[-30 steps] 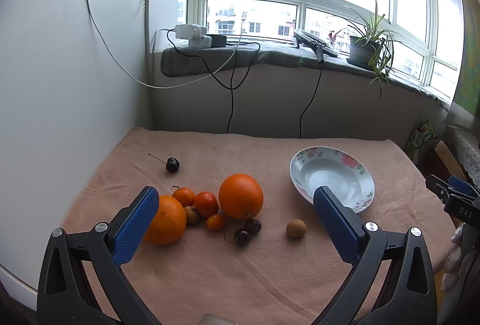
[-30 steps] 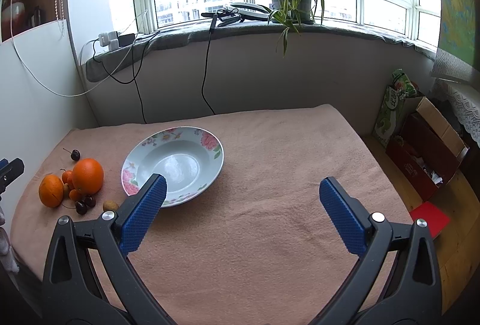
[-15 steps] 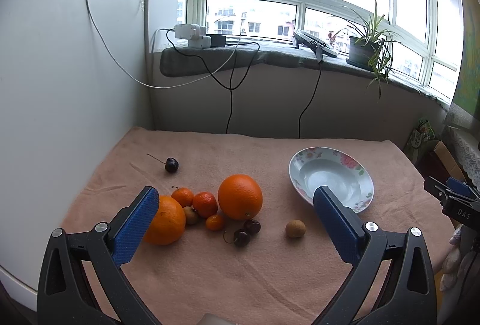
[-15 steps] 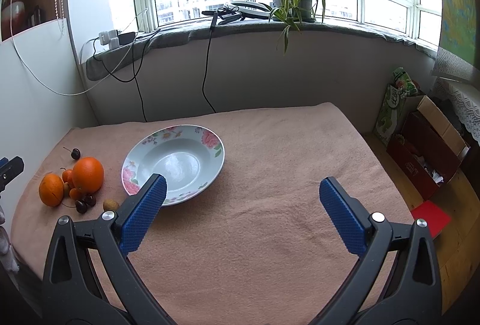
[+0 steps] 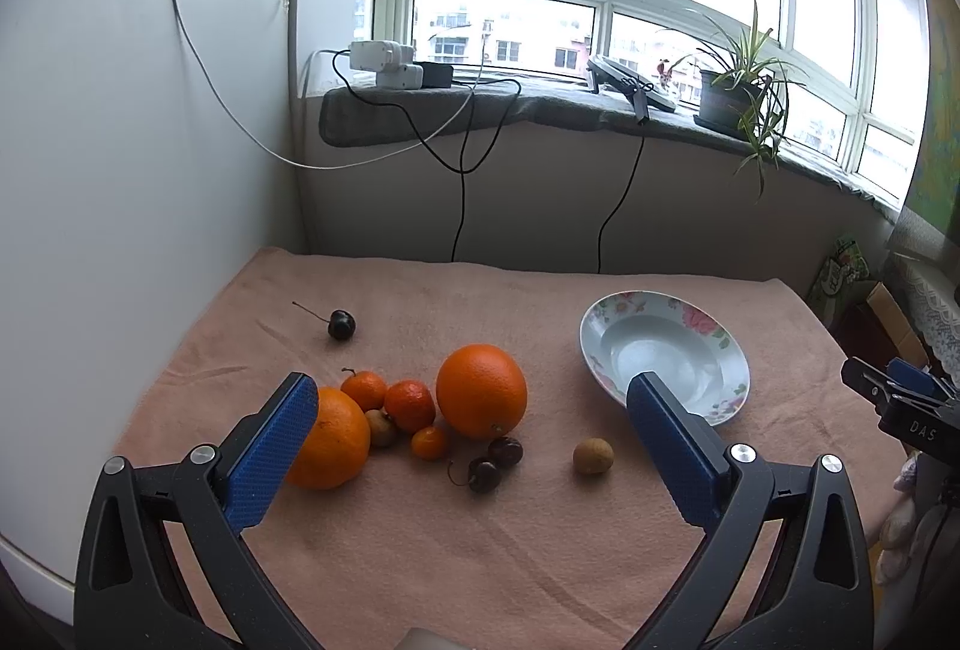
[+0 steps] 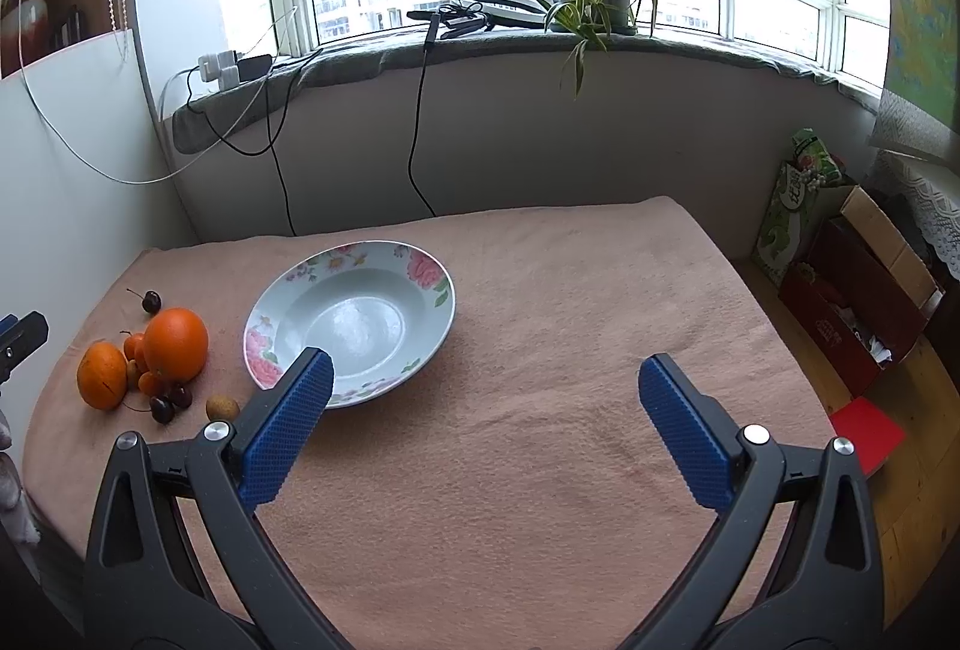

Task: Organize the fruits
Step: 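Move the right tool toward the large orange beside the tangerines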

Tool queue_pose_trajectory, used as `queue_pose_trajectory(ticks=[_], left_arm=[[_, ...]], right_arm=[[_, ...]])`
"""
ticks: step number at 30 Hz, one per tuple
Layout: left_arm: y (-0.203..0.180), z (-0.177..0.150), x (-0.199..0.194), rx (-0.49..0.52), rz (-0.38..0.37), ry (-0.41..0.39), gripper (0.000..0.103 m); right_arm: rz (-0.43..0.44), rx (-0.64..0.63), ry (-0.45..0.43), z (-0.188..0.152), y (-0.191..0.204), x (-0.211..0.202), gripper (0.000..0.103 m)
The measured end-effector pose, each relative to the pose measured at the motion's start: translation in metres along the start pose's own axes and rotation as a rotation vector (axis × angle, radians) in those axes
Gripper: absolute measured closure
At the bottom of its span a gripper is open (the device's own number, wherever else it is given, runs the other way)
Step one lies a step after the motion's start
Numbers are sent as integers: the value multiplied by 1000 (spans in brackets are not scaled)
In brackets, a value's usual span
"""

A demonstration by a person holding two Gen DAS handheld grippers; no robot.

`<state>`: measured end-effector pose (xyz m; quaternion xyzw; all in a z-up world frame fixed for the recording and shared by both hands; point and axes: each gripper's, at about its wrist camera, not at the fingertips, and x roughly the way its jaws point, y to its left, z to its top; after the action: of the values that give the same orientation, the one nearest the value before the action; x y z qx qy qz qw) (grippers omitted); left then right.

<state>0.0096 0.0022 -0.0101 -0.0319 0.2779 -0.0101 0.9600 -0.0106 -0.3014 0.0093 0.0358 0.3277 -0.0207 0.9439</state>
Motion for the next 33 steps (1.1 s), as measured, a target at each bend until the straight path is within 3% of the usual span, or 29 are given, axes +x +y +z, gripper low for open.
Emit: queue_pose_trajectory(ticks=[16,29,33], left_arm=[[36,-14,11,-78,-35,56,1],[65,-26,27,-172,-99,104,1],[75,-27,30,-210,-108,111,5]], right_arm=[[146,-23,51,5,28,17,0],[373,-69,157,15,83,50,0],[417,-93,185,16,104,59,0]])
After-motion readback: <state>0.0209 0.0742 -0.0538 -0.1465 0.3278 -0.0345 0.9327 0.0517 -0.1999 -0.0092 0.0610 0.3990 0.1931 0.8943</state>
